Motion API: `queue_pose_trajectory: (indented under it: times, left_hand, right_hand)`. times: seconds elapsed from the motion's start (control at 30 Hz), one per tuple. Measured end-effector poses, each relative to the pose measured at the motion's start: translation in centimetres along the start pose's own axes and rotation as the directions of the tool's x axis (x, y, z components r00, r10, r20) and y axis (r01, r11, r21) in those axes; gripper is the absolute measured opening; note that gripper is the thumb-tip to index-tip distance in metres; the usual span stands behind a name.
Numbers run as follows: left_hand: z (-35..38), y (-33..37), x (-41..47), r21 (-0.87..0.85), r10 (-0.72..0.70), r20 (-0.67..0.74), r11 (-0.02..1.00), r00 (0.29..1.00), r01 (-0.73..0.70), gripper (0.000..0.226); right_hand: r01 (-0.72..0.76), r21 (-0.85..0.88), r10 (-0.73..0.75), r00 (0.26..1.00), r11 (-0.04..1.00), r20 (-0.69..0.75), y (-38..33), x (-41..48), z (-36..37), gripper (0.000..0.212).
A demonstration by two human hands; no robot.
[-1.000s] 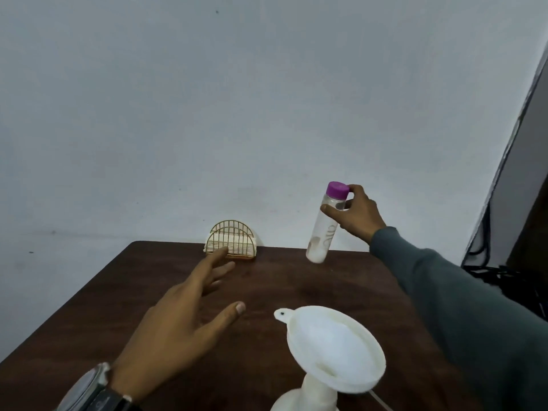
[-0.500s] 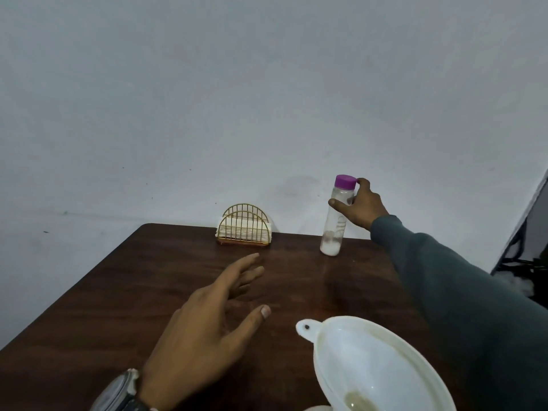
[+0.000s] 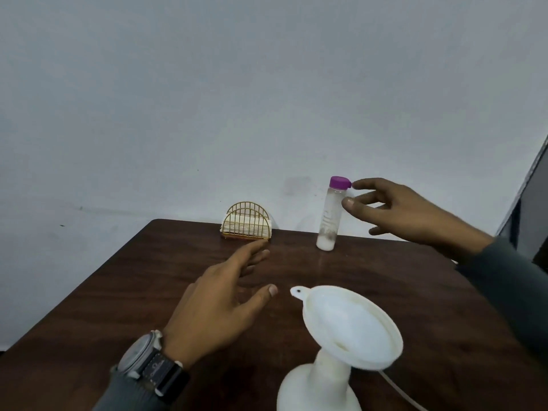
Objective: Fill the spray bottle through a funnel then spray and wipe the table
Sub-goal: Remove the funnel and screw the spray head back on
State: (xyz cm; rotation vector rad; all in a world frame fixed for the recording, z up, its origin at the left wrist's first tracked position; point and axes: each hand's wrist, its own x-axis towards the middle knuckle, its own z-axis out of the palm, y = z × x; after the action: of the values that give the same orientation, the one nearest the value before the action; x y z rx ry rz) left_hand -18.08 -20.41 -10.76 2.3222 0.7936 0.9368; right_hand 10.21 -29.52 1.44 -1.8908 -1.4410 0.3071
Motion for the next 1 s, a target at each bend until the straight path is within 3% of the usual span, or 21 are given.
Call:
queue_pose_trajectory:
  times: [0.1,0.23,0.4,0.57,0.77,1.0]
  left_hand:
    - [-0.4,0.8,-0.6,-0.031,-0.004,-0.001,1.000,1.000,0.004,0.073]
    - [-0.6,1.8,-2.2,-0.109,-0.005,0.059,0.994,0.998,0.011,0.069]
    - [-0.8,3.3,-4.4,-0.109,0.029,0.135,0.994,0.990,-0.014,0.069]
    - [-1.5,4.2,-5.4,-0.104,0.036,0.133,0.994,0.990,-0.022,0.068]
    - [-2.3,4.7,-5.7,-0.092,0.033,0.103,0.995,0.994,-0.024,0.068]
    - [-1.9,5.0,-5.7,-0.086,0.031,0.090,0.996,0.995,-0.024,0.069]
  right_hand:
    - [0.151,0.058,-0.160,0.959,0.987,0.233,-4.1,-7.3,-0.9,0.068]
    - [0.264,-0.239,-0.135,0.883,0.934,0.450,-6.5,-12.6,-0.1,0.084]
    - [0.331,-0.380,-0.165,0.898,0.864,0.408,-7.3,-13.5,1.0,0.087]
    - [0.317,-0.328,-0.200,0.917,0.890,0.344,-7.4,-14.0,1.3,0.078]
    - [0.301,-0.257,-0.244,0.942,0.918,0.233,-7.3,-15.1,-0.2,0.084]
    - [0.290,-0.220,-0.247,0.947,0.931,0.205,-6.6,-15.9,-0.3,0.083]
